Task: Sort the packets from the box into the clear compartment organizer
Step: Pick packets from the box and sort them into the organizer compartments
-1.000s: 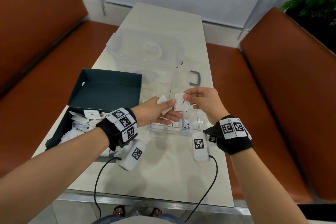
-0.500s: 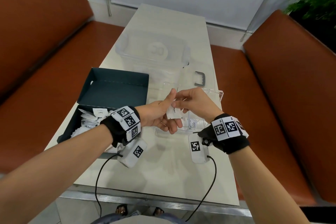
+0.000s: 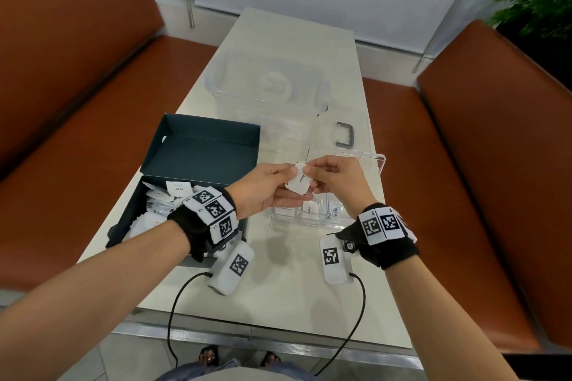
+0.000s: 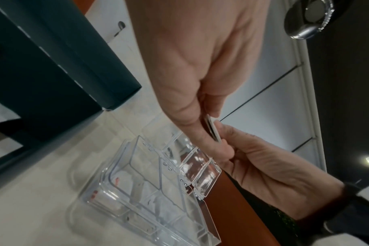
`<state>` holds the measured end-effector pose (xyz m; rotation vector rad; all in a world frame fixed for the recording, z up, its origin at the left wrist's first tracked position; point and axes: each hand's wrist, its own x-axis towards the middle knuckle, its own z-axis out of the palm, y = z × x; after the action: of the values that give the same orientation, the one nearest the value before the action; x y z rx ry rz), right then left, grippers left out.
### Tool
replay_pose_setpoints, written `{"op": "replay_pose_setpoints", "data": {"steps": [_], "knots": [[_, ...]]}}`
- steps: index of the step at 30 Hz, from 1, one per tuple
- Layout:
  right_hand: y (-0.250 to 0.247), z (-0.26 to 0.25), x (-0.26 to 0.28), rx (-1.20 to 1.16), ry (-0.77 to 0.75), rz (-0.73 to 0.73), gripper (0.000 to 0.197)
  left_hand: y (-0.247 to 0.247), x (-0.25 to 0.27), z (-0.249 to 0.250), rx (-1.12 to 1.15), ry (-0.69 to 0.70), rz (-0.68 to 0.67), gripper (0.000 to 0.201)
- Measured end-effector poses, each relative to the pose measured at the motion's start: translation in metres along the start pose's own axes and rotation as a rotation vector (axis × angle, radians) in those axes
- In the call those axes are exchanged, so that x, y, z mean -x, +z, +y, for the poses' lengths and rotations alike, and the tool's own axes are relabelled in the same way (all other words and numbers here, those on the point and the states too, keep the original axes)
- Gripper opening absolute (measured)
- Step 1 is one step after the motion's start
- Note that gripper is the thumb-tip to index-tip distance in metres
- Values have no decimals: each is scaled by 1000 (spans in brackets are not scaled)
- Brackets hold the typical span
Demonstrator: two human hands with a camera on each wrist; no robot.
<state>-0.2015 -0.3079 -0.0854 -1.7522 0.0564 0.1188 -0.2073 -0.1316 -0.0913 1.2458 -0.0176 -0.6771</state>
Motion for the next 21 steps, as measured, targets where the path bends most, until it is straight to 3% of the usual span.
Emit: {"op": "replay_pose_setpoints", "data": {"steps": [6, 13, 16, 18, 21], "knots": [[4, 2, 0, 80, -61, 16, 12, 1, -5, -3, -114, 27, 2, 35], [-2, 1, -8, 211, -16, -29, 3, 5, -7, -4, -212, 58, 42, 33], [-12, -4, -18, 265, -52, 43, 3, 8, -9, -2, -273, 39, 86, 33], [-23, -4, -25, 383, -87, 129, 7, 6, -10, -2, -357, 32, 122, 31], [-23, 11, -30, 700, -47, 120, 10, -1, -7, -4, -395, 11, 140, 27]]}}
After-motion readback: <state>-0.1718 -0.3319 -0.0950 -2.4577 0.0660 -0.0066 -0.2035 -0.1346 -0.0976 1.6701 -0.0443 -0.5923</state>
